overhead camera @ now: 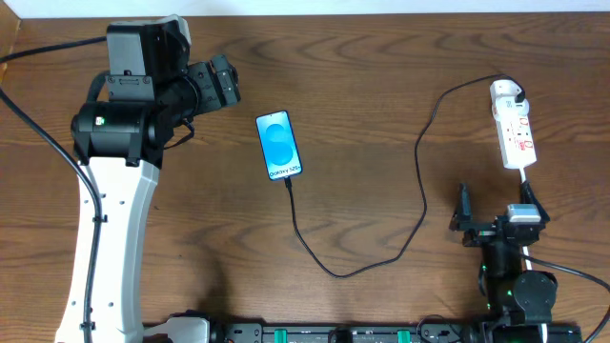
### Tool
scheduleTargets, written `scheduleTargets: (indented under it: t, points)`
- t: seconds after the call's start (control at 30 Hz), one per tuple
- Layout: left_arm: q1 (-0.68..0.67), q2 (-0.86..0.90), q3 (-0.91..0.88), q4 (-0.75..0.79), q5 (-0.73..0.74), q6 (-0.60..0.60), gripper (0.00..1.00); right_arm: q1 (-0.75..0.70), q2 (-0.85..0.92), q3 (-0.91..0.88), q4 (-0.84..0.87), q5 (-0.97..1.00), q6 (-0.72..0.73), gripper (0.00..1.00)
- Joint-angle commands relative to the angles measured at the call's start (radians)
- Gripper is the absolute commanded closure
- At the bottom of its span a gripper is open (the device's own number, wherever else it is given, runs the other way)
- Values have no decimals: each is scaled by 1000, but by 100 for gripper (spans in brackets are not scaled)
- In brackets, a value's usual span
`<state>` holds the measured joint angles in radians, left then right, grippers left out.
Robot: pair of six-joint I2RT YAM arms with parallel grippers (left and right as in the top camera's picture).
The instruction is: Plug charger to phone and switch on socket
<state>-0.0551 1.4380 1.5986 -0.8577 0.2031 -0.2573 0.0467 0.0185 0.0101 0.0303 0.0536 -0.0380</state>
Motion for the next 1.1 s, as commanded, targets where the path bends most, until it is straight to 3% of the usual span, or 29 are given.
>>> scheduleTargets:
  t: [0.0, 0.13, 1.07]
  points:
    - [4, -13, -4, -2, -10, 10, 7, 14, -14, -5, -13, 16, -12, 1]
    - [4, -13, -4, -2, -10, 10, 7, 14, -14, -5, -104, 15, -12, 1]
    - [4, -13, -4, -2, -10, 10, 7, 13, -13, -5, -98, 8, -12, 1]
